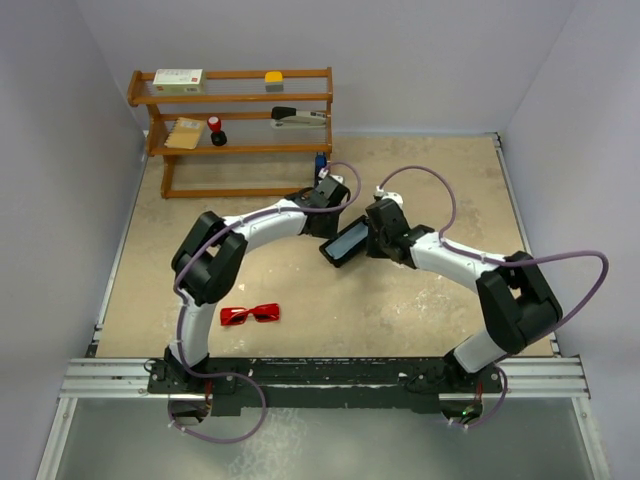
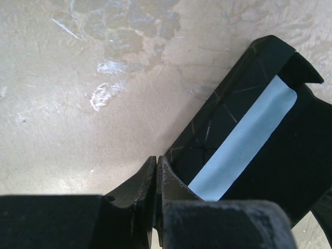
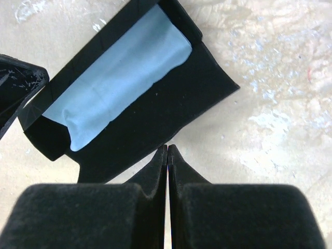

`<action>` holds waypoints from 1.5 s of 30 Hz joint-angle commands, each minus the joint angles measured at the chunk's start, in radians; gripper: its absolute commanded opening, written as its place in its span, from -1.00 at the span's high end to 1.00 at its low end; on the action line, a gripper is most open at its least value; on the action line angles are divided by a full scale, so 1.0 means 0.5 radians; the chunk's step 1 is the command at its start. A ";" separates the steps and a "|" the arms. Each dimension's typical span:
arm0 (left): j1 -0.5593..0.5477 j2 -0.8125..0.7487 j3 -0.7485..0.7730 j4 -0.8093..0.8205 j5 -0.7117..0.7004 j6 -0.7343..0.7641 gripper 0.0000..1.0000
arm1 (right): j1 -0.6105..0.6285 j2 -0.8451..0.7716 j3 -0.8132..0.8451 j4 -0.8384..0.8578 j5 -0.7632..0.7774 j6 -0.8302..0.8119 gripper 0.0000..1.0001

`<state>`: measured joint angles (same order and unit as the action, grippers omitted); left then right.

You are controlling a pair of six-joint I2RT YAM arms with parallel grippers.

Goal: Organize the sunglasses
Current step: Adjust the sunglasses case at the center of the board.

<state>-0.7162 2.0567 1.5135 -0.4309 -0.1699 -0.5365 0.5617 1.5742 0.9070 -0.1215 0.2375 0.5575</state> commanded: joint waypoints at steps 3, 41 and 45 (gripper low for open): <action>-0.061 -0.110 -0.036 0.058 -0.029 -0.057 1.00 | -0.005 -0.163 -0.092 -0.056 0.093 -0.009 1.00; -0.118 -0.354 -0.160 0.042 -0.052 -0.111 1.00 | -0.004 -0.449 -0.143 -0.190 0.206 0.026 1.00; 0.006 -0.441 -0.199 0.023 -0.039 -0.088 1.00 | 0.006 -0.470 -0.145 -0.145 0.049 -0.028 1.00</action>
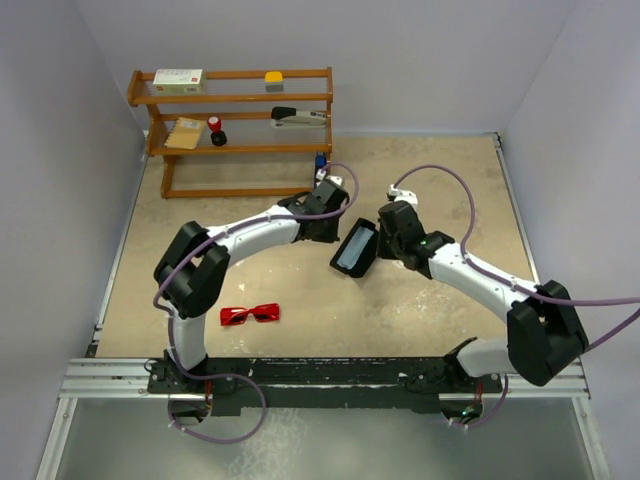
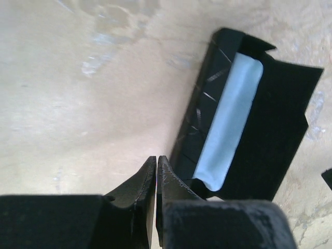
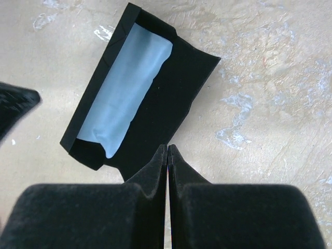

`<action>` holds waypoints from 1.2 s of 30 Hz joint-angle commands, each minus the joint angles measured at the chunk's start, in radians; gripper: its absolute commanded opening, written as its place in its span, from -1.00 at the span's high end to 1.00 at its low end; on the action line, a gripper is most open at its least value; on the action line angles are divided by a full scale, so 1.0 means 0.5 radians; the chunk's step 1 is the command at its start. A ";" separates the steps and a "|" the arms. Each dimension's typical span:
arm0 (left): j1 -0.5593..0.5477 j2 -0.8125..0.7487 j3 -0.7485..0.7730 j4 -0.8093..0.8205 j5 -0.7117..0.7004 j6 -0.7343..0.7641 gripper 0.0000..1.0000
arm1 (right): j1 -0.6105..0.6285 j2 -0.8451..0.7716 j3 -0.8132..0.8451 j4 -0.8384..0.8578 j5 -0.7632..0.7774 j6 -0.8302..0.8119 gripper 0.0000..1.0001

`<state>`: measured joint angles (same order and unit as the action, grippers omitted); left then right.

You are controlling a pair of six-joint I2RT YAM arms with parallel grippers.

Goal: Organize the sunglasses
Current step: Adjust the sunglasses case at the center of the board.

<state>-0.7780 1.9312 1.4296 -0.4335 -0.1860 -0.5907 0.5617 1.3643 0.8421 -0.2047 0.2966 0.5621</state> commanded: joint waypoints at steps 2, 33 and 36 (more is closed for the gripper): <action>0.204 -0.262 -0.079 0.032 -0.006 0.028 1.00 | 0.037 -0.050 -0.010 0.022 -0.092 -0.041 1.00; 0.479 -0.657 -0.542 0.174 0.108 -0.072 1.00 | 0.275 0.235 0.032 0.036 -0.386 -0.079 0.96; 0.479 -0.657 -0.543 0.175 0.110 -0.072 1.00 | 0.273 0.219 -0.029 0.020 -0.371 -0.091 0.96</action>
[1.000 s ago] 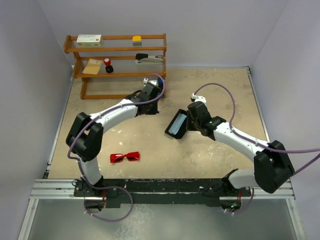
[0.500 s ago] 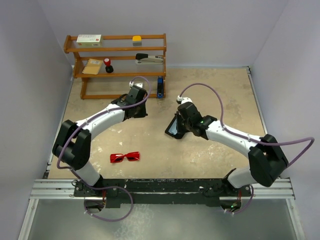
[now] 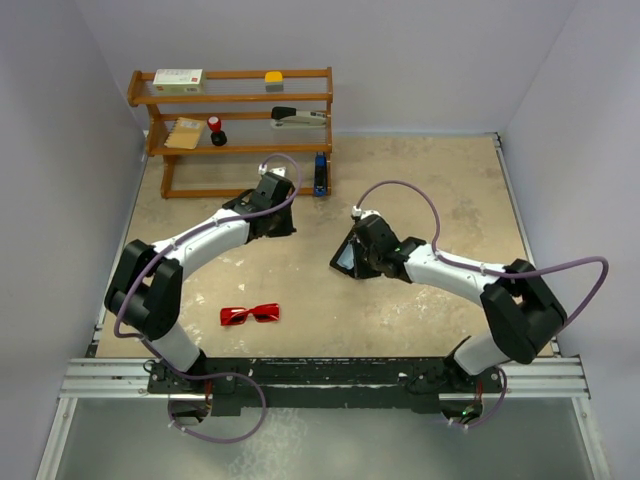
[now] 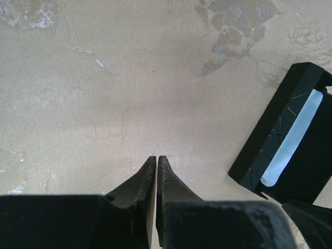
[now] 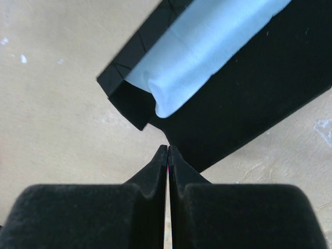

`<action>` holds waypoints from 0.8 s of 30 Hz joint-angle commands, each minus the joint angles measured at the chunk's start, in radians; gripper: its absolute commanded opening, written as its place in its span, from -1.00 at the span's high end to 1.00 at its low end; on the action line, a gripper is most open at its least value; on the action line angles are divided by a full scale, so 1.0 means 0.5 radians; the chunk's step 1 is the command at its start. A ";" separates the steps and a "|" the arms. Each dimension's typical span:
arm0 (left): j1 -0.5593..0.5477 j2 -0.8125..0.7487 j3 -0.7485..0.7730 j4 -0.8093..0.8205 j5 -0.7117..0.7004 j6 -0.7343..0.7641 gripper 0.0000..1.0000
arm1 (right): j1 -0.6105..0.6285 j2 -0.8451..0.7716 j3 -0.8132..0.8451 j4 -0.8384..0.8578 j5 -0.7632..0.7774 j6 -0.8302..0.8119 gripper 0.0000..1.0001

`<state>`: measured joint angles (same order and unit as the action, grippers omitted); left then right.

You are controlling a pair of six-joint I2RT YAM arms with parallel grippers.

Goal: Organize the sunglasses
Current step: Adjust the sunglasses case at the center of the board.

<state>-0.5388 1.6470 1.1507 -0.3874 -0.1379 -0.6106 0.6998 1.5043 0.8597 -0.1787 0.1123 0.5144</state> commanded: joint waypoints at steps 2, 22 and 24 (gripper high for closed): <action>0.001 -0.093 0.015 0.082 0.015 -0.033 1.00 | -0.001 -0.081 -0.104 -0.034 0.018 0.005 0.96; 0.000 -0.103 0.015 0.091 0.056 -0.055 1.00 | -0.046 -0.224 -0.203 -0.211 0.334 0.095 0.96; -0.002 -0.112 0.015 0.085 0.058 -0.053 1.00 | -0.045 -0.244 -0.204 -0.218 0.346 0.107 0.96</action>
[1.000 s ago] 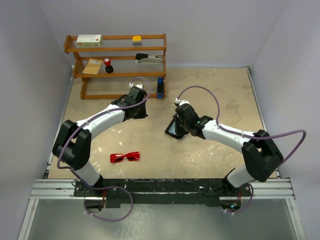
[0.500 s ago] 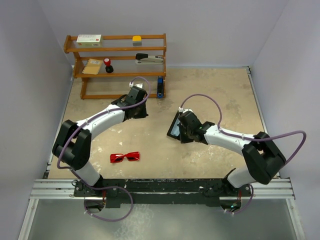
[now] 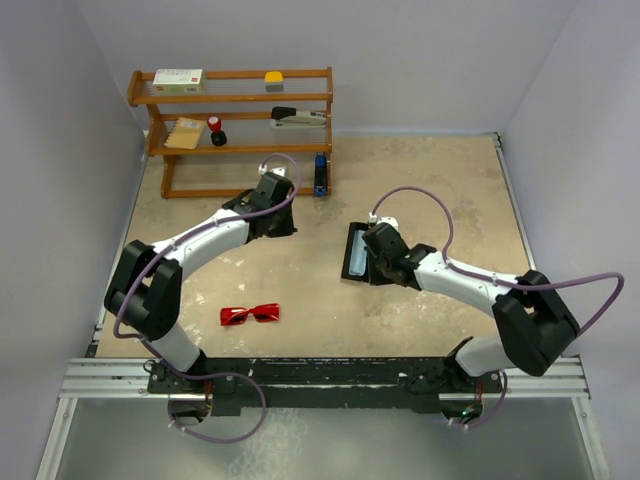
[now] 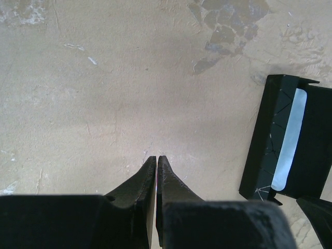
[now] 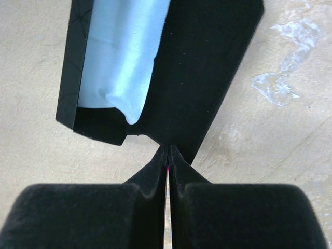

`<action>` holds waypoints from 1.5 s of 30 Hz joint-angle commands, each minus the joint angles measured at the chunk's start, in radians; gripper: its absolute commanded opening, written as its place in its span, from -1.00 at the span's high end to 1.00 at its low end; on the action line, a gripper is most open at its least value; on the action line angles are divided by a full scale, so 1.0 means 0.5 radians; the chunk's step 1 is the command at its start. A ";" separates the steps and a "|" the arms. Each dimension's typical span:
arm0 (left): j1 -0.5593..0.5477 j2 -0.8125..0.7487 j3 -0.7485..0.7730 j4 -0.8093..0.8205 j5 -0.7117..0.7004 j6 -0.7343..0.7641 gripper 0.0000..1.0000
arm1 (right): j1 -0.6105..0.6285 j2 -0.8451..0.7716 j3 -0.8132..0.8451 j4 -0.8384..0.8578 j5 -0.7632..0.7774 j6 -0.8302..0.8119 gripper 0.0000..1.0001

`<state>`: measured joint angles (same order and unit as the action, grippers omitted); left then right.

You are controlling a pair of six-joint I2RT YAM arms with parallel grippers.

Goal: Organize the sunglasses
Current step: Adjust the sunglasses case at the center of the board.

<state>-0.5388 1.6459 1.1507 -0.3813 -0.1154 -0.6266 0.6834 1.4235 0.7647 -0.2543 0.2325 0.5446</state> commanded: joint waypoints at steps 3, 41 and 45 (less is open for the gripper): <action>0.000 -0.121 0.010 0.064 0.007 -0.016 1.00 | -0.011 -0.109 -0.019 -0.057 0.106 0.051 0.96; 0.660 -0.883 -0.555 -0.136 0.013 0.064 0.69 | 0.874 0.485 0.829 0.102 -0.554 -0.313 1.00; 0.807 -0.952 -0.610 -0.186 0.091 0.094 0.90 | 0.987 0.621 0.860 0.163 -0.586 -0.253 1.00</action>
<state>-0.1986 1.2198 0.8684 -0.4591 -0.1211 -0.6109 1.1324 1.6920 1.1484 -0.2096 -0.0254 0.3836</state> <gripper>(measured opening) 0.100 0.004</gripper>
